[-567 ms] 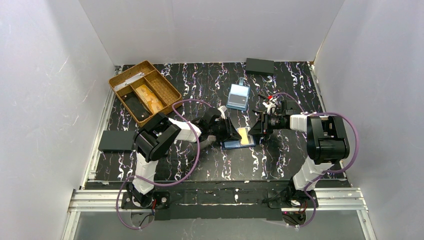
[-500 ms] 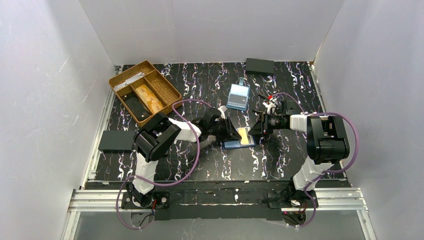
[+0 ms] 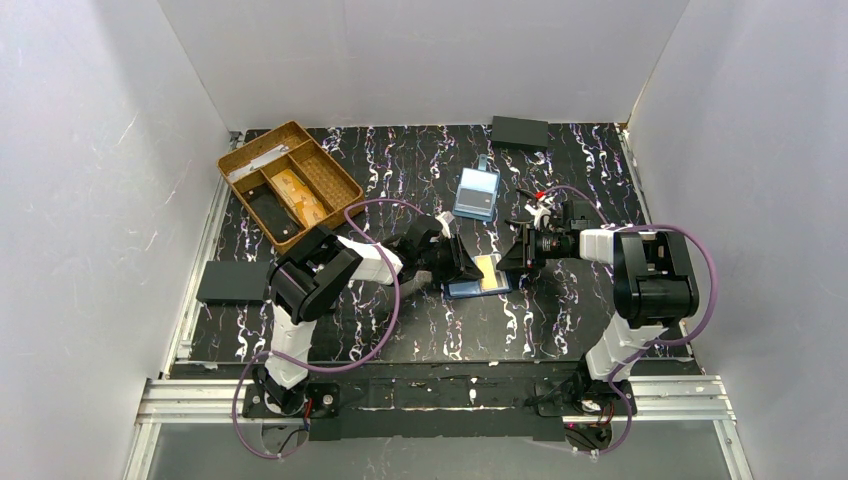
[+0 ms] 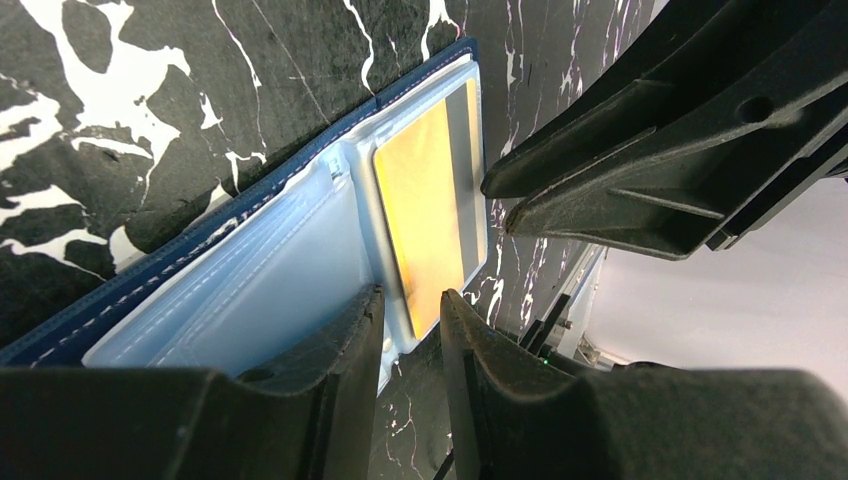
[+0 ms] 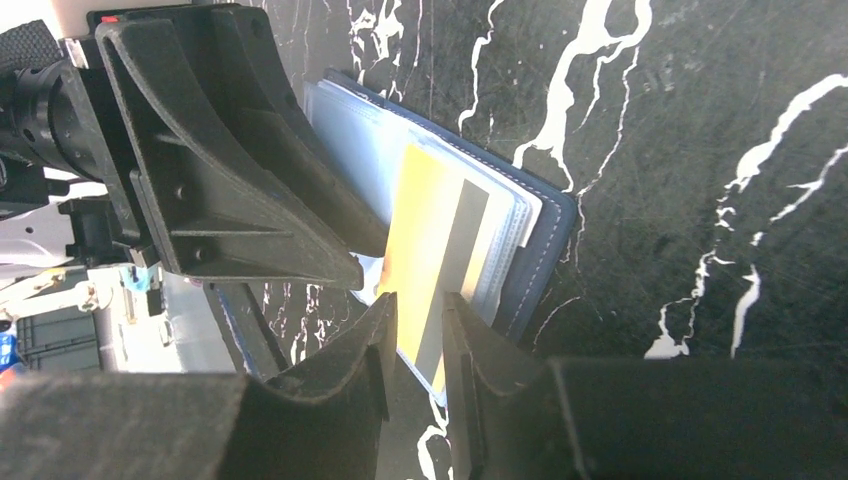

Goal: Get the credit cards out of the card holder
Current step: Remove the credit card from the card holder.

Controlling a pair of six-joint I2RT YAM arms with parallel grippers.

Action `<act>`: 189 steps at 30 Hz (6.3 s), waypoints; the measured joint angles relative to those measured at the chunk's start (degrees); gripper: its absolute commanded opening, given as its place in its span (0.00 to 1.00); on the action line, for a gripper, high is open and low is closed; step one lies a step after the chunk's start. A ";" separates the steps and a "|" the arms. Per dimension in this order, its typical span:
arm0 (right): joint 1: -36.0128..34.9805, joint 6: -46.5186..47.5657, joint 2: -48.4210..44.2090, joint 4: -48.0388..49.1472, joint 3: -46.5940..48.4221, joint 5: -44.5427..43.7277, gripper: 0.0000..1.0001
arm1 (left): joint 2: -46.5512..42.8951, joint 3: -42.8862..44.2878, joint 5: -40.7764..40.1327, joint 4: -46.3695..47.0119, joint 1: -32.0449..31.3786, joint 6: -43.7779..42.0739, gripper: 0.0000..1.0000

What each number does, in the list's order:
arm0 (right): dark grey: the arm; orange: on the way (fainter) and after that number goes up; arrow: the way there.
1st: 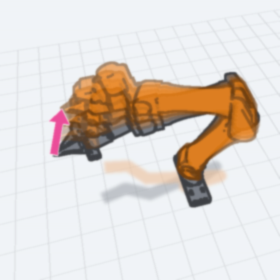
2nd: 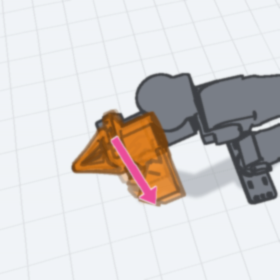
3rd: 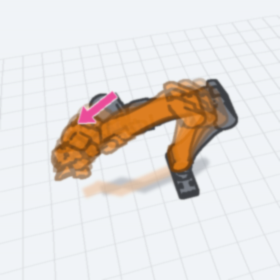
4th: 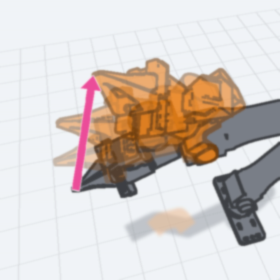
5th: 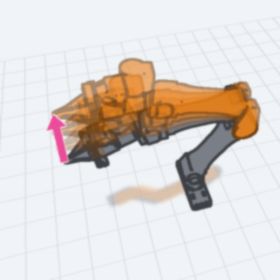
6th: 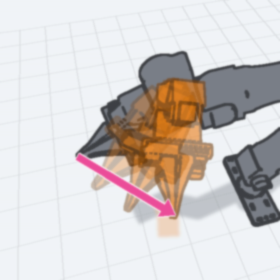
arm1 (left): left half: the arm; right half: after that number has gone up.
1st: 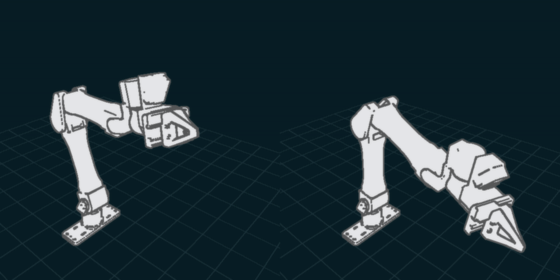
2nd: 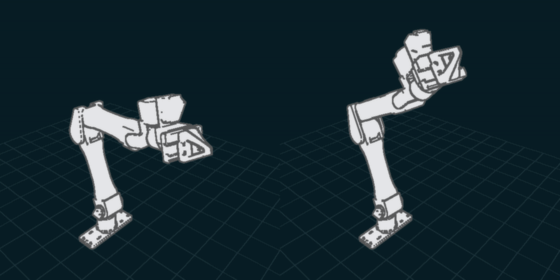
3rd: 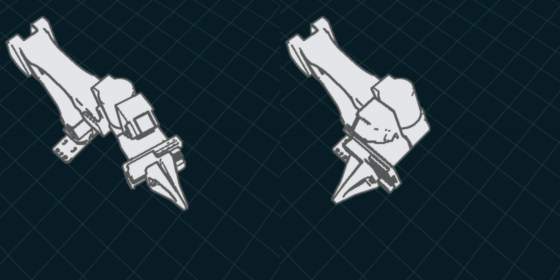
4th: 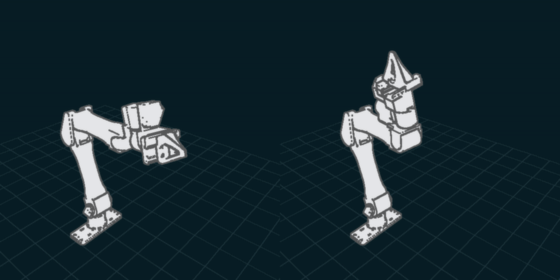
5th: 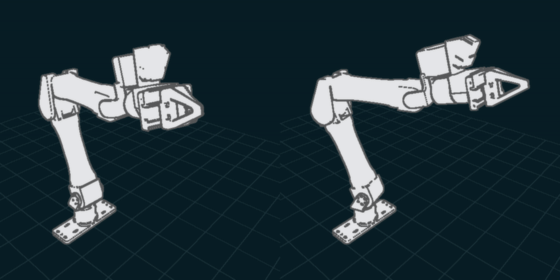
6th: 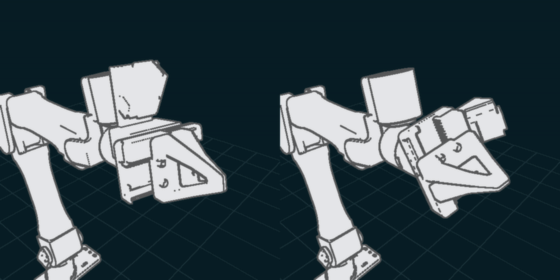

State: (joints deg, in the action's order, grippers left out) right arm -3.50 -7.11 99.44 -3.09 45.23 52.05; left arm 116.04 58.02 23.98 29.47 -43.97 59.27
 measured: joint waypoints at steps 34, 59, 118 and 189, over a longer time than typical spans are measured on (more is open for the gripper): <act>0.12 1.48 -0.42 -1.51 0.39 -1.27 0.31 | 0.56 0.00 1.07 0.87 0.35 1.50 0.29; -0.86 1.27 5.20 -3.39 2.58 5.09 0.31 | 0.94 0.00 1.96 1.82 0.51 2.84 0.31; 2.60 -2.97 4.24 1.53 0.39 6.76 0.37 | 4.48 -3.62 5.37 12.90 1.64 11.73 0.12; -0.31 6.12 6.68 -9.44 5.18 6.91 0.35 | 5.34 -6.52 6.81 19.62 2.37 14.10 0.16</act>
State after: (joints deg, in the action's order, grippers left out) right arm -3.81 -0.99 106.11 -12.54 50.41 58.95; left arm 121.38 51.50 30.79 49.09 -41.59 73.36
